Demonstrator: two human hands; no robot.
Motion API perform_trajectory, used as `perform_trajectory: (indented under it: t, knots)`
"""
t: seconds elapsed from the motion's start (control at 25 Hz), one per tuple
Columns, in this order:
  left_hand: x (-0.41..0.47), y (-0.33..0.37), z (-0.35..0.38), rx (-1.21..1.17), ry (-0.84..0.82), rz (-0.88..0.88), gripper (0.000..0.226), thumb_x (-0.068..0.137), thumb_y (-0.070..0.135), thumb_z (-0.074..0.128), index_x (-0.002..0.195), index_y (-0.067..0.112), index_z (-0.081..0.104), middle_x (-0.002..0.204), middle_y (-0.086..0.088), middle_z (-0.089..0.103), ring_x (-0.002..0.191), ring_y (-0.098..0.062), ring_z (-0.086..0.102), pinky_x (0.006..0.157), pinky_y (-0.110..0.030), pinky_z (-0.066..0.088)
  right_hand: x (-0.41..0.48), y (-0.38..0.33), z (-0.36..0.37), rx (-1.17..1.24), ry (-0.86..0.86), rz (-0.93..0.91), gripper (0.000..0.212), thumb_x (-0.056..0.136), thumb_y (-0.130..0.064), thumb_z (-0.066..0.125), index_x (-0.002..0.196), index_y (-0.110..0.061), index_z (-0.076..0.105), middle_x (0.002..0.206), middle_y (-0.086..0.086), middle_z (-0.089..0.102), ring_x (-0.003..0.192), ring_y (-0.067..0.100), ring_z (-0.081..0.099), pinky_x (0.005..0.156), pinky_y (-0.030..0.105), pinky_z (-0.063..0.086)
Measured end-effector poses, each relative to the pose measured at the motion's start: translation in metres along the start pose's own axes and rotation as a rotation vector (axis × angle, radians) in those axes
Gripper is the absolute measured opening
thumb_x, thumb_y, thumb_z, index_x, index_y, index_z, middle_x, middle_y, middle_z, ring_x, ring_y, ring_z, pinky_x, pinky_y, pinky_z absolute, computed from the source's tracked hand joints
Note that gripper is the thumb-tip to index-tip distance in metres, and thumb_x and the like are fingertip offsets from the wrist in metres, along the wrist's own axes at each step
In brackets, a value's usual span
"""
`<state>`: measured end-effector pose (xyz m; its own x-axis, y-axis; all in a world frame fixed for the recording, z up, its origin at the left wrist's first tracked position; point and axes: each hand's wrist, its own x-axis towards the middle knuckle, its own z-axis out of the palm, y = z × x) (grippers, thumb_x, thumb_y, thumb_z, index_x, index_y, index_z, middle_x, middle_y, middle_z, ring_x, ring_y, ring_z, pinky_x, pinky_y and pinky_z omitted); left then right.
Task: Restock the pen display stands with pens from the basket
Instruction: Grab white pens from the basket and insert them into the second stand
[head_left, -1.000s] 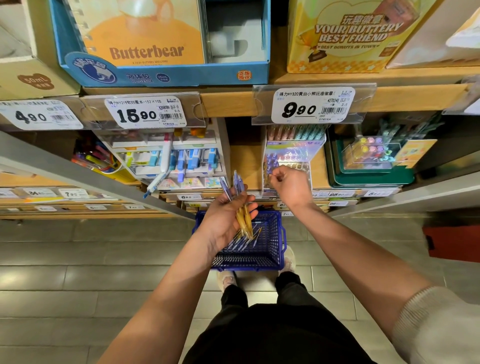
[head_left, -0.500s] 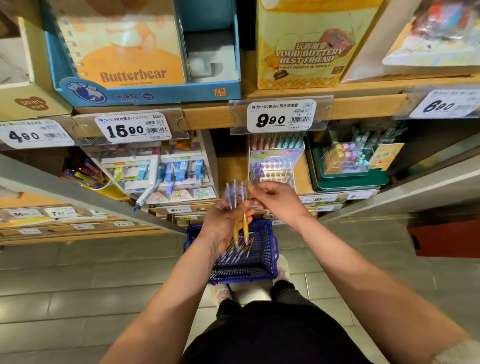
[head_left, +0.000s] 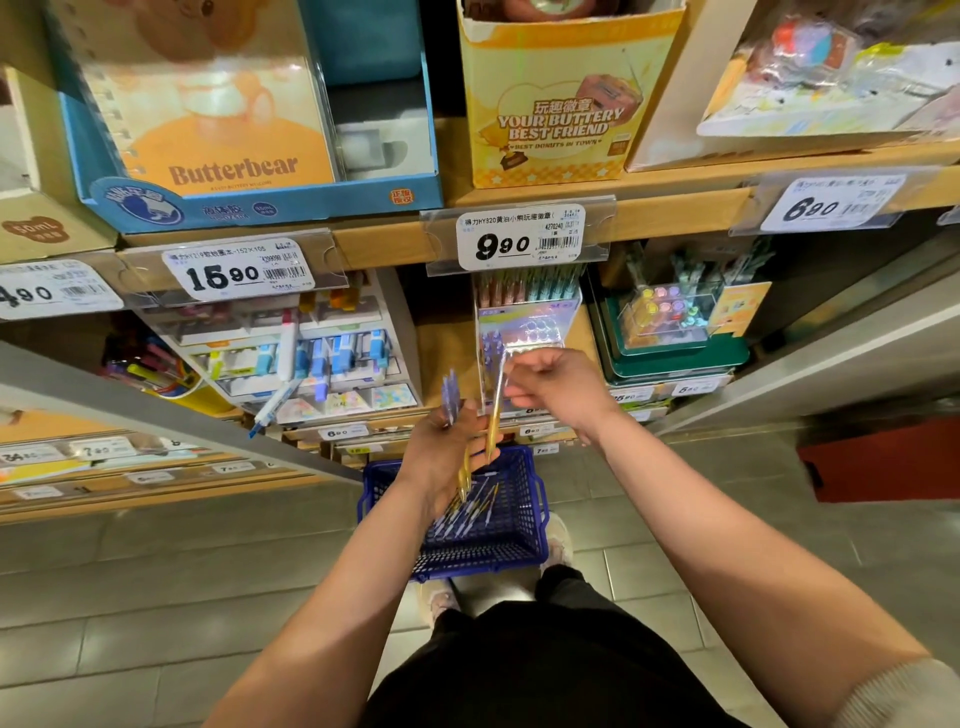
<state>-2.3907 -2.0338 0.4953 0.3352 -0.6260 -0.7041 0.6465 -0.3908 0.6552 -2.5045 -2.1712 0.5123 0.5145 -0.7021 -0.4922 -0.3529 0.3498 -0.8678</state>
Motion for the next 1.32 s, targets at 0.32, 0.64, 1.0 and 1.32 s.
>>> perform_trajectory:
  t: [0.32, 0.64, 1.0, 1.32]
  knots:
    - [-0.002, -0.001, -0.01, 0.062, 0.117, -0.026, 0.03, 0.107, 0.028, 0.048, 0.127, 0.006, 0.056, 0.072, -0.002, 0.06, 0.05, -0.011, 0.038, 0.046, -0.024, 0.032, 0.02, 0.004, -0.008, -0.331, 0.389, -0.378, 0.008, 0.093, -0.015, 0.07, 0.101, -0.013, 0.071, 0.079, -0.015, 0.067, 0.075, -0.002, 0.065, 0.073, 0.003, 0.047]
    - [-0.008, 0.004, -0.015, 0.023, 0.067, 0.028, 0.022, 0.107, 0.029, 0.048, 0.12, 0.012, 0.041, 0.08, -0.005, 0.072, 0.052, -0.011, 0.044, 0.046, -0.023, 0.036, 0.039, 0.029, 0.003, -0.486, 0.343, -0.424, 0.018, 0.093, -0.016, 0.072, 0.11, -0.01, 0.073, 0.096, -0.003, 0.075, 0.087, 0.003, 0.069, 0.078, 0.002, 0.047]
    - [-0.009, -0.001, -0.018, 0.019, 0.094, 0.067, 0.014, 0.105, 0.03, 0.053, 0.107, 0.017, 0.051, 0.077, -0.001, 0.067, 0.051, -0.009, 0.046, 0.044, -0.02, 0.038, 0.043, 0.032, 0.004, -0.489, 0.319, -0.449, 0.018, 0.092, -0.018, 0.073, 0.109, -0.013, 0.074, 0.095, -0.008, 0.074, 0.089, 0.0, 0.068, 0.078, -0.001, 0.046]
    - [-0.01, -0.004, -0.016, -0.02, 0.095, 0.042, 0.011, 0.105, 0.027, 0.053, 0.106, 0.016, 0.051, 0.077, -0.003, 0.063, 0.051, -0.01, 0.045, 0.043, -0.021, 0.037, 0.042, 0.034, 0.006, -0.492, 0.297, -0.477, 0.018, 0.093, -0.02, 0.072, 0.11, -0.013, 0.073, 0.094, -0.011, 0.072, 0.089, -0.001, 0.068, 0.08, 0.0, 0.046]
